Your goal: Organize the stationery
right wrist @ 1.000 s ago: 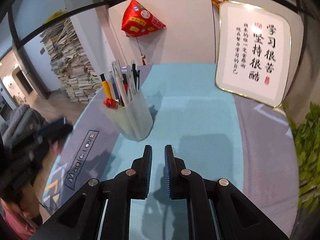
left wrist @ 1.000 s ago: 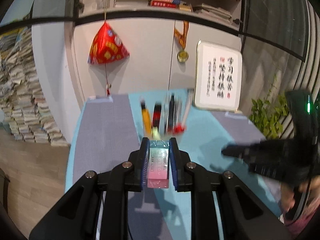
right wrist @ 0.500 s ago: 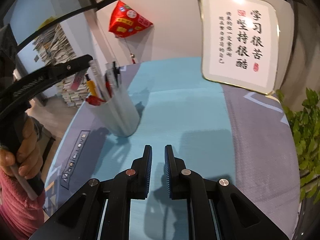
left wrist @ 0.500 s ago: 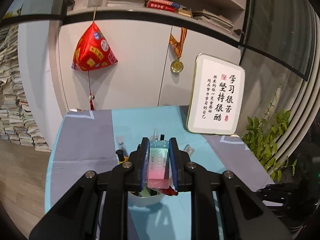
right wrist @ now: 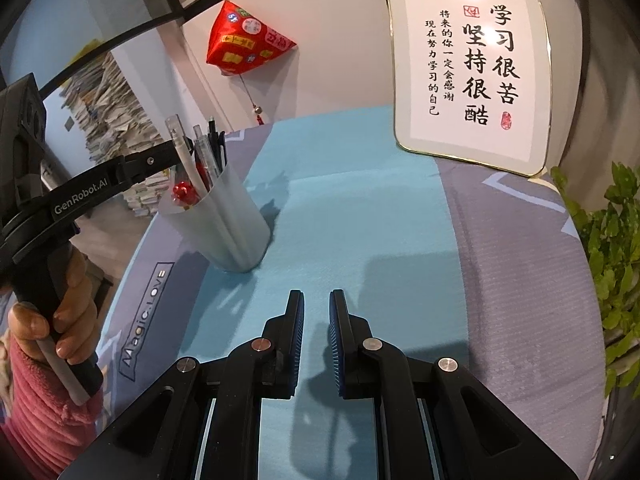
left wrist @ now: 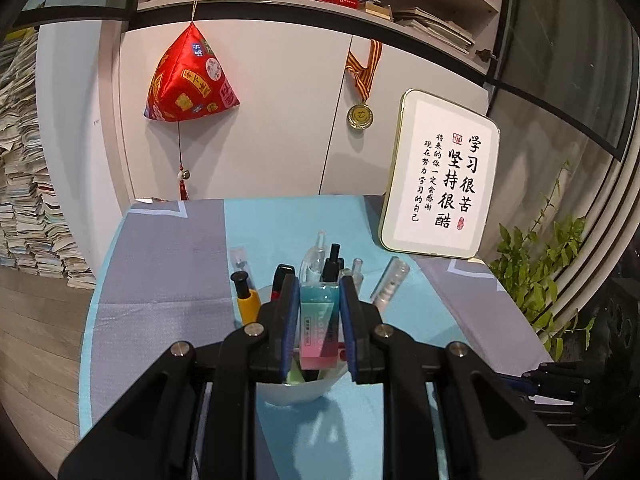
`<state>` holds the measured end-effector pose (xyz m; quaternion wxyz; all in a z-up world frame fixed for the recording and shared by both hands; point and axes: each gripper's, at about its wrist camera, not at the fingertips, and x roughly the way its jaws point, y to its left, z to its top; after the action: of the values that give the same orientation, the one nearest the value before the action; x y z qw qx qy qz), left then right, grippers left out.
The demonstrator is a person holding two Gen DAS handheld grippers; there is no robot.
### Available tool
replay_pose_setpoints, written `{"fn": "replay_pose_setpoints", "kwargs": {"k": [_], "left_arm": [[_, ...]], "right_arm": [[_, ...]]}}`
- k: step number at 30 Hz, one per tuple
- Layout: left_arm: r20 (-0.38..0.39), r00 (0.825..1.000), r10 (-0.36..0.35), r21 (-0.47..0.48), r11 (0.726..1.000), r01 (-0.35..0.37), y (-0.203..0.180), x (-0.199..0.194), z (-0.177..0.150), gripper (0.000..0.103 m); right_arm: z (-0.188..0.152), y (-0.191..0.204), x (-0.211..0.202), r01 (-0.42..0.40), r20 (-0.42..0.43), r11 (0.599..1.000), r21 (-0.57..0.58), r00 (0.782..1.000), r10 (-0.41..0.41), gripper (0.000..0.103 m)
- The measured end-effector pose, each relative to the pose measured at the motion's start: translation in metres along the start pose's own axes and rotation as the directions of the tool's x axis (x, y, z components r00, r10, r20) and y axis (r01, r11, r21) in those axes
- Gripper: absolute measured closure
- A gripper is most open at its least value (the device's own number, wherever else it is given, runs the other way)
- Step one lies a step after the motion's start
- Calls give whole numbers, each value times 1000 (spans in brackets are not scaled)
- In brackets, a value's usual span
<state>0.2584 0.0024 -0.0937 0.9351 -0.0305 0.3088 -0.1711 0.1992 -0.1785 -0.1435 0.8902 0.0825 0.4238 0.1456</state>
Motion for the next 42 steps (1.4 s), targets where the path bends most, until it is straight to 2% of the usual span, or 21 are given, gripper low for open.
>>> {"fn": "replay_pose_setpoints", "kwargs": {"k": [21, 27, 33, 36, 38, 42], "left_arm": [[6, 1000, -8, 4, 1000, 8, 2, -10, -3, 81], [14, 1000, 11, 34, 999, -12, -3, -17, -10, 72], [36, 999, 32, 55, 998, -34, -11, -30, -14, 53], [50, 997, 67, 67, 995, -70, -16, -38, -16, 41], [61, 994, 95, 72, 992, -99, -20, -46, -19, 38], [106, 981, 162, 106, 979, -173, -34, -68, -25, 24]], "right_arm": [[1, 2, 3, -7, -15, 1000, -5, 1000, 7, 92], [1, 6, 6, -10, -21, 1000, -15, 1000, 10, 92], [1, 9, 5, -1, -20, 1000, -23, 1000, 1, 92], [1, 11, 4, 9, -21, 1000, -28, 1000, -9, 92], [1, 13, 2, 18, -24, 999, -33, 1000, -19, 92], [2, 16, -8, 32, -9, 999, -32, 999, -32, 92]]}}
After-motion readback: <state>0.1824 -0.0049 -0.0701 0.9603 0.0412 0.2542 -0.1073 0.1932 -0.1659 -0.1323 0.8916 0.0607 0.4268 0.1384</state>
